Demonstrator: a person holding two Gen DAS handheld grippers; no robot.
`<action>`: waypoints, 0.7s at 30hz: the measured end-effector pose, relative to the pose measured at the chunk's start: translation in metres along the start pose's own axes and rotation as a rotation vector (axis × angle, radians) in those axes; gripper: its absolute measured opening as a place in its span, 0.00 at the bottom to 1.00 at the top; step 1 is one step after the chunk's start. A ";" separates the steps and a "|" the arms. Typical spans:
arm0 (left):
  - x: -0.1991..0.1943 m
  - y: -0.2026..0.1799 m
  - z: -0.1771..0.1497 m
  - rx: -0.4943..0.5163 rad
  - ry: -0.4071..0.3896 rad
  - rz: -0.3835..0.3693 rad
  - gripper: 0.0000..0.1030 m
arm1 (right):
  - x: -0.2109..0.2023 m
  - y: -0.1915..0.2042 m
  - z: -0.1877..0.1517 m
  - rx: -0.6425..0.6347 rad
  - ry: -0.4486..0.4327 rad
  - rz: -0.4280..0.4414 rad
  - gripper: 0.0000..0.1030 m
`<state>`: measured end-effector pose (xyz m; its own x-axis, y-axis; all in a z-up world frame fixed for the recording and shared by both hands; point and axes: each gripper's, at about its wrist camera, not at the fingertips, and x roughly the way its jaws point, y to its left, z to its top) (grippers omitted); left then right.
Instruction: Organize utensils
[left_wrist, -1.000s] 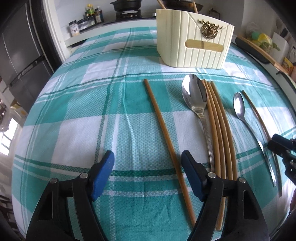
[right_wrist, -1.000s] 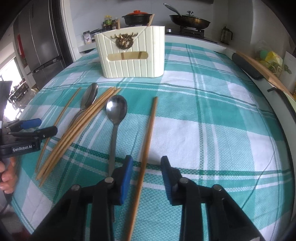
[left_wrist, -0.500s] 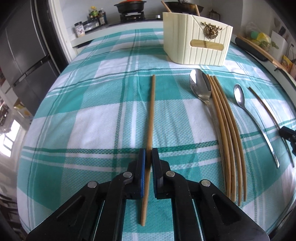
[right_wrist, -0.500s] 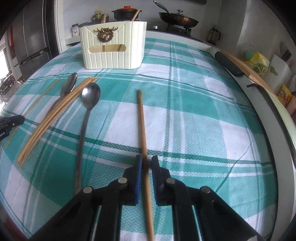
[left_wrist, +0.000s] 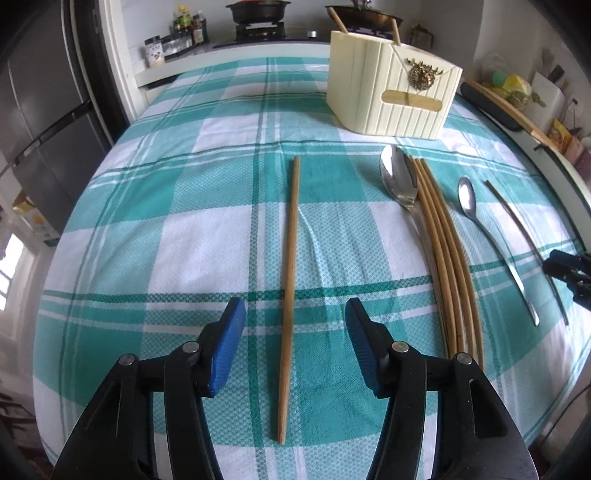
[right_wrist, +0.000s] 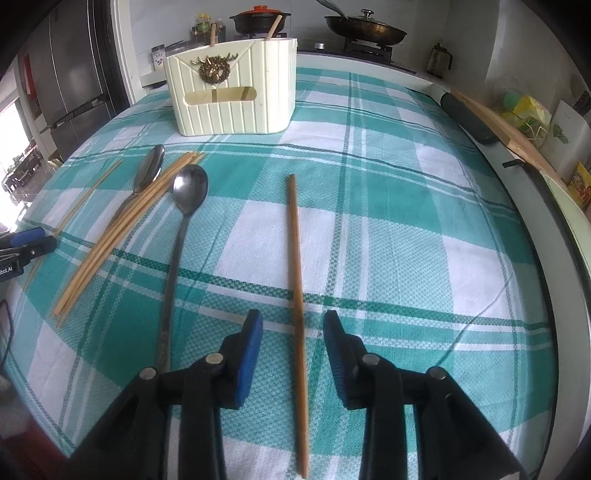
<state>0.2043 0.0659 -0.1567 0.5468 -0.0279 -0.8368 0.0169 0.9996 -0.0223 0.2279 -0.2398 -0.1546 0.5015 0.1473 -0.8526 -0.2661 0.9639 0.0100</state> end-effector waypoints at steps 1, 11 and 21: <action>-0.003 0.003 0.005 0.003 0.001 -0.017 0.59 | -0.001 -0.005 0.005 0.015 0.005 0.022 0.34; 0.021 0.013 0.069 0.035 0.083 -0.121 0.74 | 0.027 -0.023 0.063 0.039 0.151 0.123 0.35; 0.084 0.004 0.096 0.135 0.214 0.004 0.68 | 0.080 -0.007 0.106 -0.037 0.208 0.056 0.36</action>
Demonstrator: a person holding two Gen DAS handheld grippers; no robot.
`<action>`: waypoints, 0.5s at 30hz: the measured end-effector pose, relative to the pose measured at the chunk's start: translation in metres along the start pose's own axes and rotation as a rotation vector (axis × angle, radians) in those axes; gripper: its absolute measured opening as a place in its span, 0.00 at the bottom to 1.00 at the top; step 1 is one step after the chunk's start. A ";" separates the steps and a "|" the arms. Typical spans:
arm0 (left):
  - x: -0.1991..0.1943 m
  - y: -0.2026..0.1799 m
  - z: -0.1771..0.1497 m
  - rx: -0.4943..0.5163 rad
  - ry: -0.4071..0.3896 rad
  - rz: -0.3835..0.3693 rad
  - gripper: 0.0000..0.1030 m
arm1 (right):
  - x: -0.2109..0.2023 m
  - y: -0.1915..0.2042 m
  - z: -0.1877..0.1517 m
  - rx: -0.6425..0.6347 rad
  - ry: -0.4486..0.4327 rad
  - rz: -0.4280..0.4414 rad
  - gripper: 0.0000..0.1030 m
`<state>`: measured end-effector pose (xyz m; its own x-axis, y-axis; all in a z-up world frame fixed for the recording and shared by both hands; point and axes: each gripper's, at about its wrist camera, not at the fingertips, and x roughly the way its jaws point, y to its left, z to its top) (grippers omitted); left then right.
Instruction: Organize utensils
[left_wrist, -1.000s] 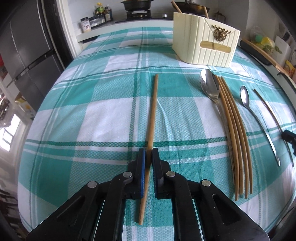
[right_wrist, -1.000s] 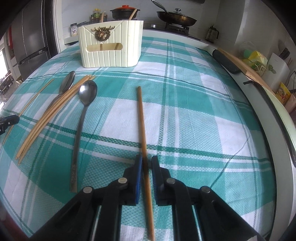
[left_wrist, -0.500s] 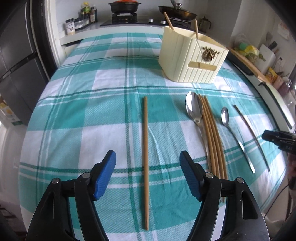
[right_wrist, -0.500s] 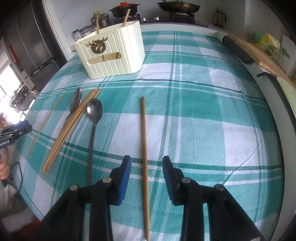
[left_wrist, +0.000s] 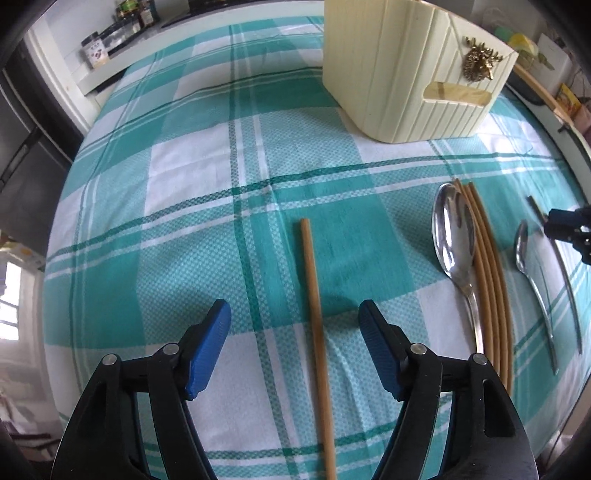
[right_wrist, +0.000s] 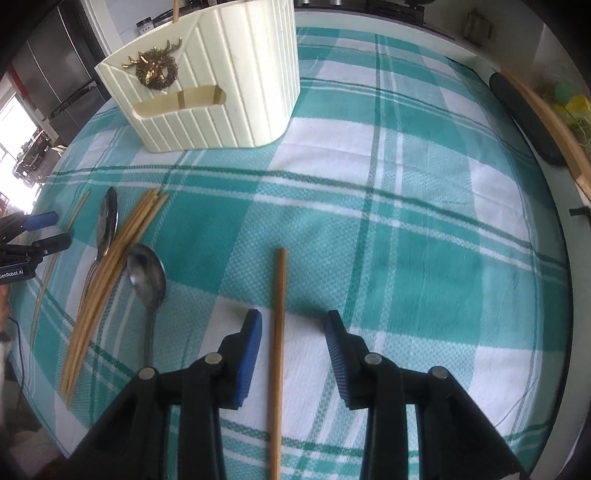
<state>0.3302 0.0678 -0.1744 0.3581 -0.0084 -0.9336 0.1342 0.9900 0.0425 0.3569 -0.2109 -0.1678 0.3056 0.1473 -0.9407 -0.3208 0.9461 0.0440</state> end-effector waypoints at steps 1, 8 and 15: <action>0.002 0.001 0.004 -0.003 0.005 -0.011 0.67 | 0.002 0.002 0.005 -0.006 0.001 -0.005 0.35; 0.002 -0.005 0.018 0.002 -0.006 -0.008 0.04 | 0.004 0.008 0.021 -0.013 -0.022 -0.043 0.06; -0.058 0.009 0.014 -0.090 -0.175 -0.041 0.04 | -0.061 0.001 0.010 0.054 -0.204 0.036 0.06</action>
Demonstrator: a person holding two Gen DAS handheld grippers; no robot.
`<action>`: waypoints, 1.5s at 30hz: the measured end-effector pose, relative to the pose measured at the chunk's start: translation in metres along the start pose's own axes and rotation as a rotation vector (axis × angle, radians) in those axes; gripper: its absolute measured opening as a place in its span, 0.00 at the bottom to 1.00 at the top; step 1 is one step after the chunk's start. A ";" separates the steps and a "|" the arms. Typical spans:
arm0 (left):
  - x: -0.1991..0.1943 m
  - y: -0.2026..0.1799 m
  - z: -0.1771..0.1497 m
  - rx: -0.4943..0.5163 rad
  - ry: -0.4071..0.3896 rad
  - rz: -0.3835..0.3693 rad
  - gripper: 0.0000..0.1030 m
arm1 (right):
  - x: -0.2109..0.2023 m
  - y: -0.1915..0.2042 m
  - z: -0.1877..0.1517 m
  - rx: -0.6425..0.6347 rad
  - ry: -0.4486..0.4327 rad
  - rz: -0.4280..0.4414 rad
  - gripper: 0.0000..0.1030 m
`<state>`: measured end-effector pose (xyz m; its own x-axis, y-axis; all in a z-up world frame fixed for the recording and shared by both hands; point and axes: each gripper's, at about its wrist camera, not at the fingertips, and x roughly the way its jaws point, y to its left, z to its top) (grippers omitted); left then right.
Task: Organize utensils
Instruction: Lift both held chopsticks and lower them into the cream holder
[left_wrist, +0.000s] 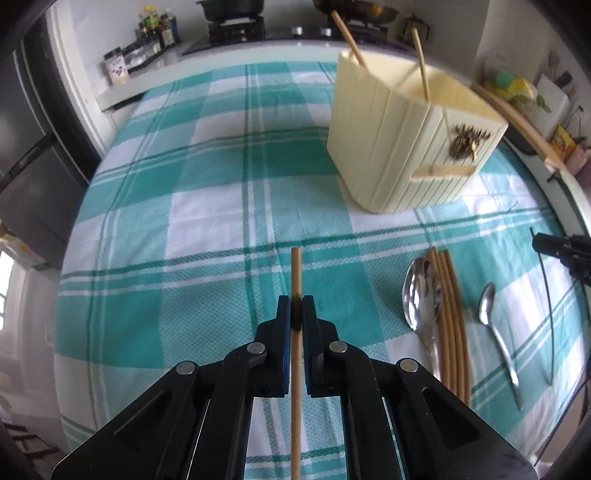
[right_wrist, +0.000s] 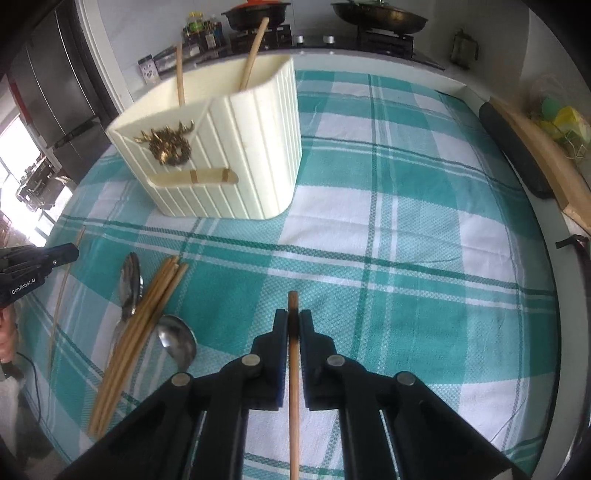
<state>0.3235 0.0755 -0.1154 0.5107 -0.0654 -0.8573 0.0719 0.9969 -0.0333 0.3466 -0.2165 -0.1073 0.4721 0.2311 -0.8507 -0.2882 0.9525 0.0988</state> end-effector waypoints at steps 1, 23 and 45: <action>-0.014 0.003 0.002 -0.013 -0.034 -0.010 0.04 | -0.014 -0.001 0.000 0.005 -0.028 0.014 0.06; -0.203 0.001 0.046 -0.095 -0.506 -0.211 0.03 | -0.199 0.033 0.043 -0.039 -0.651 0.023 0.06; -0.069 -0.061 0.187 -0.065 -0.285 -0.190 0.03 | -0.062 0.044 0.186 -0.053 -0.362 0.027 0.06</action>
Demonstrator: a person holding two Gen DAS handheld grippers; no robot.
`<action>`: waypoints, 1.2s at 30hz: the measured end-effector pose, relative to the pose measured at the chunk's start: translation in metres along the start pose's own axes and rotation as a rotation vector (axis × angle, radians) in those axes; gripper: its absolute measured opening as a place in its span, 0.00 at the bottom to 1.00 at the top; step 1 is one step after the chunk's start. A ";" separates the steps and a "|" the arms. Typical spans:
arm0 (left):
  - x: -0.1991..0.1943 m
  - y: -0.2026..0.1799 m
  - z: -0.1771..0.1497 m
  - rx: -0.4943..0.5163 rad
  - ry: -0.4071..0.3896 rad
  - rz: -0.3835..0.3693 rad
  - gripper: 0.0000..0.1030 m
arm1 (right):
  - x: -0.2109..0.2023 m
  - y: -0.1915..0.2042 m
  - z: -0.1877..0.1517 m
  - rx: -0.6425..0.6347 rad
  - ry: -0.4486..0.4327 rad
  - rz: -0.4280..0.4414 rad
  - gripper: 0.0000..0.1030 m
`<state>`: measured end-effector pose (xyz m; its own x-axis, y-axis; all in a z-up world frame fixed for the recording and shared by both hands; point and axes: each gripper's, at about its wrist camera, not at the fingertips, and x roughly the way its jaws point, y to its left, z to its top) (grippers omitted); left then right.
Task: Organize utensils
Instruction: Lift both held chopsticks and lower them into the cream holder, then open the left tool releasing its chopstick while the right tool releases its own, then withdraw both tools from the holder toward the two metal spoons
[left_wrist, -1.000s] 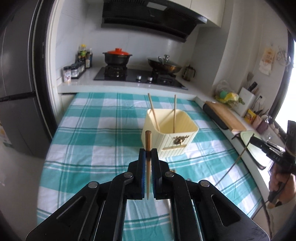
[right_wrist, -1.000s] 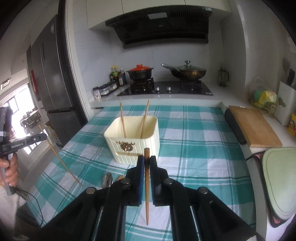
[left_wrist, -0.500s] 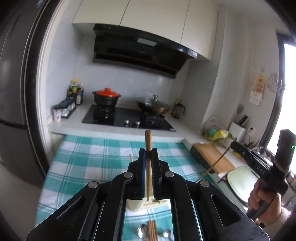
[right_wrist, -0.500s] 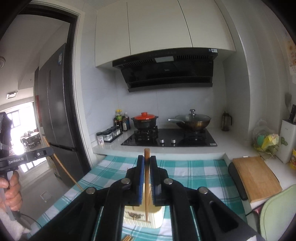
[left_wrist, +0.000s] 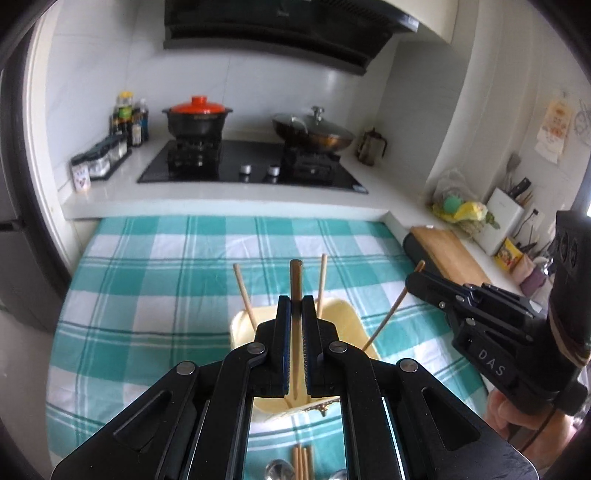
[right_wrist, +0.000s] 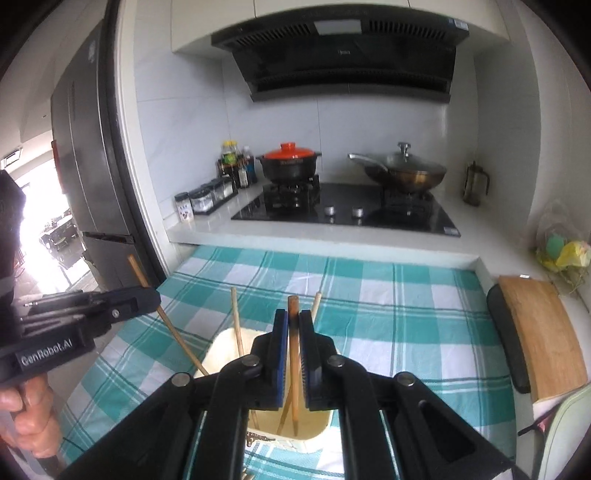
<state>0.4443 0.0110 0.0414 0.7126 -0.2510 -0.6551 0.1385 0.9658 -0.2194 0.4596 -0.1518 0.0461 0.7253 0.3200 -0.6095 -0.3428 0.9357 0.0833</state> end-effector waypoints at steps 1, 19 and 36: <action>0.010 0.001 -0.002 -0.008 0.025 0.005 0.03 | 0.007 -0.004 -0.001 0.016 0.022 0.002 0.06; -0.071 0.006 -0.044 0.146 0.069 0.127 0.84 | -0.059 -0.002 -0.019 0.006 0.000 0.068 0.44; -0.079 0.012 -0.288 0.040 0.185 0.164 0.86 | -0.139 0.030 -0.297 -0.009 0.023 -0.098 0.44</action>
<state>0.1914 0.0233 -0.1174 0.5903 -0.0953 -0.8015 0.0613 0.9954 -0.0732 0.1705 -0.2122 -0.1008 0.7417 0.2236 -0.6324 -0.2764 0.9609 0.0156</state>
